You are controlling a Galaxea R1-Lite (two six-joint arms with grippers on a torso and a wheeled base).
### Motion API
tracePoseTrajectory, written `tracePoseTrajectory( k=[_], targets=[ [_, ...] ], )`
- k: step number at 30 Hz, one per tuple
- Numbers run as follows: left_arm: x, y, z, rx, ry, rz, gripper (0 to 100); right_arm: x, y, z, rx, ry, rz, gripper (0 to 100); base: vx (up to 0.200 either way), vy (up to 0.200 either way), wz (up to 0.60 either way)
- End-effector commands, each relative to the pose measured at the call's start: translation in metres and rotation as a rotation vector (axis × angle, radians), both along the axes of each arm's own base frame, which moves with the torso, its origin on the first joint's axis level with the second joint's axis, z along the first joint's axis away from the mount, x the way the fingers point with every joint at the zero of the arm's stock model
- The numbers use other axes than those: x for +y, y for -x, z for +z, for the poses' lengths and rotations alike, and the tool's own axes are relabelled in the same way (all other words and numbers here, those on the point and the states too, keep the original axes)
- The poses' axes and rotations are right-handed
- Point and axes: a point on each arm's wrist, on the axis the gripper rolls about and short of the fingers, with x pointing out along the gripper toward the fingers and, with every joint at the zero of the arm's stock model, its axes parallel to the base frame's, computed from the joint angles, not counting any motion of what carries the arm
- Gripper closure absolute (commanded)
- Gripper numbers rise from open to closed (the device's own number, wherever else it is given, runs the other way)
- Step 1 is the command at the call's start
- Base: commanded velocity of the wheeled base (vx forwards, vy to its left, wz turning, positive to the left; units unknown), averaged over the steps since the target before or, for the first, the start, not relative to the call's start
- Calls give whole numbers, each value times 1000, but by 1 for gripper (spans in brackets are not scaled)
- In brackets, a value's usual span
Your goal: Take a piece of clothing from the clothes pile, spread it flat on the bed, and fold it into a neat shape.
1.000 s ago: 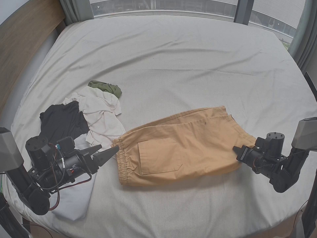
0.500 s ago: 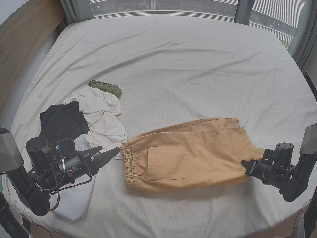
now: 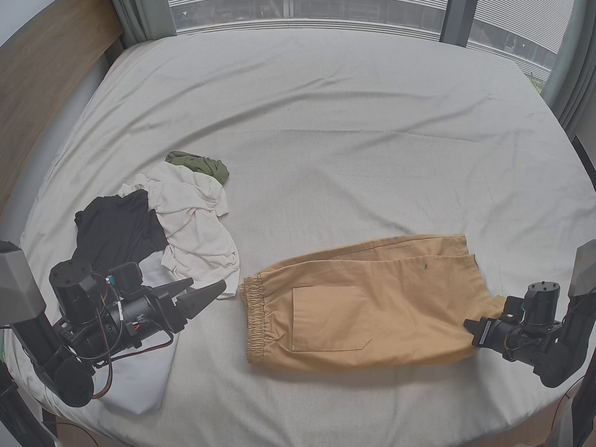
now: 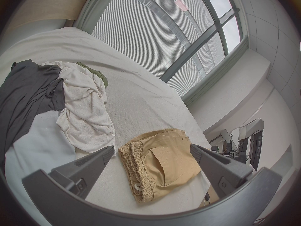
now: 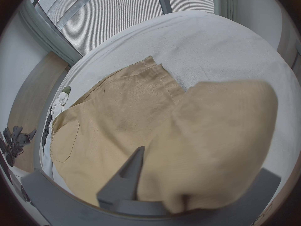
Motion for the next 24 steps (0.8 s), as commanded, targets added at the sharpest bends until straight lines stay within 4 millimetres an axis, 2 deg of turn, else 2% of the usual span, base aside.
tracePoseTrajectory(
  k=[1, 4, 6, 7, 10, 12, 13, 14, 16, 18, 21, 24],
  targets=[
    [0, 0, -1, 2, 0, 0, 0, -1, 2, -2, -2, 0, -10, 0, 0, 0, 0],
    [0, 0, 0, -1, 1, 1, 0, -5, 8, 0, -16, 1, -25, 0, 0, 0, 0],
    [0, -1, 1, -6, 2, 1, 0, -19, 13, 6, -43, 2, -84, 0, 0, 0, 0],
    [0, -1, 1, -4, 2, 1, 0, -19, 13, 6, -43, 2, -84, 0, 0, 0, 0],
    [0, 0, 1, -6, 2, 0, 0, -46, 16, 30, -159, 0, -180, 0, 0, 0, 0],
    [0, 0, 1, -7, 2, 0, 0, -53, 14, 38, -208, 2, -189, 0, 0, 0, 0],
    [0, 0, 1, -7, 2, 0, 0, -64, 10, 51, -284, 5, -204, 0, 0, 0, 0],
    [0, 0, 1, -7, 2, -2, 0, -65, 10, 52, -291, 5, -206, 0, 0, 0, 0],
    [-1, -1, 2, -10, 3, -2, 0, -76, -3, 69, -399, 7, -196, 0, 0, 0, 0],
    [-1, -1, 2, -12, 4, -2, 0, -78, -13, 76, -441, 4, -172, 0, 0, 0, 0],
    [-1, -1, 2, -10, 6, -3, 0, -79, -27, 82, -461, -2, -142, 0, 0, 0, 0],
    [-2, -1, 2, -10, 7, -7, 0, -69, -56, 95, -462, -32, -49, 0, 0, 0, 0]
  ],
)
